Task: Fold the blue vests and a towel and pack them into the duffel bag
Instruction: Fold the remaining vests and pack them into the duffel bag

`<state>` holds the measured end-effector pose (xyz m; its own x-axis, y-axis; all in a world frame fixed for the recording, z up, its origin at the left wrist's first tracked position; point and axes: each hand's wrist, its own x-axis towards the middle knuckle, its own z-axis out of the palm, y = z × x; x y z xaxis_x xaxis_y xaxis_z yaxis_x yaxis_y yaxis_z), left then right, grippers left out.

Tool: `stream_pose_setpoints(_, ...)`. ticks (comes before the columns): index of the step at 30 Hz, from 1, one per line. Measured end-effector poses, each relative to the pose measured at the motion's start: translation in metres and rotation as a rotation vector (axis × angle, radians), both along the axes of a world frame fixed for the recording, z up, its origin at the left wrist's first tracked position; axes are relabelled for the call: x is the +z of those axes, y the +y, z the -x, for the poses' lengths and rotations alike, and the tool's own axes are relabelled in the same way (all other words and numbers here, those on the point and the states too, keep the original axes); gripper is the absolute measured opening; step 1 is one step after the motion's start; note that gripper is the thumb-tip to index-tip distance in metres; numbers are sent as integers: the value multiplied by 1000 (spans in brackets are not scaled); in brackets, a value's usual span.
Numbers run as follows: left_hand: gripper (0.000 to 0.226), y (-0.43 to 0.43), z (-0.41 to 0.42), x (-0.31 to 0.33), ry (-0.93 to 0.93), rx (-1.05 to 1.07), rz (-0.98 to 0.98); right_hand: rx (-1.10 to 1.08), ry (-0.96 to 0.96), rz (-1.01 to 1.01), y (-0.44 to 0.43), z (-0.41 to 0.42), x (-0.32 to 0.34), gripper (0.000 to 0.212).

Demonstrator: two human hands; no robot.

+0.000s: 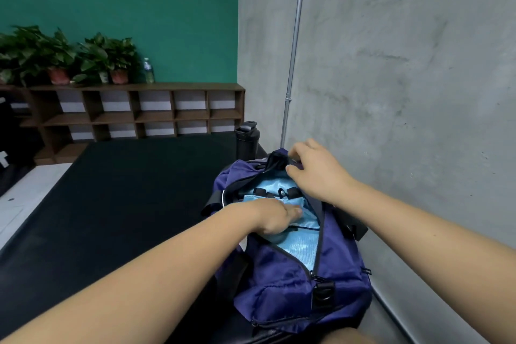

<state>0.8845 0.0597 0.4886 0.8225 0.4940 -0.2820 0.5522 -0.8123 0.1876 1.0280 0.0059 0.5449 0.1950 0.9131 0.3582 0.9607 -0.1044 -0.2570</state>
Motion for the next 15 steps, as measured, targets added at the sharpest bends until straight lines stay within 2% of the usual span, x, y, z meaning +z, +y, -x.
stream_pose_setpoints(3, 57, 0, 30, 13, -183, 87, -14, 60, -30, -86, 0, 24, 1, 28)
stream_pose_setpoints(5, 57, -1, 55, 18, -242, 106, -133, 131, 4, -101, 1, 47, -1, 27)
stream_pose_setpoints(8, 43, -3, 101, 22, -306, 181, -237, 217, 72, -111, 6, 84, -11, 21)
stream_pose_setpoints(15, 38, 10, 245, 10, -349, 429, -184, 371, 255, -102, 24, 186, -51, 24)
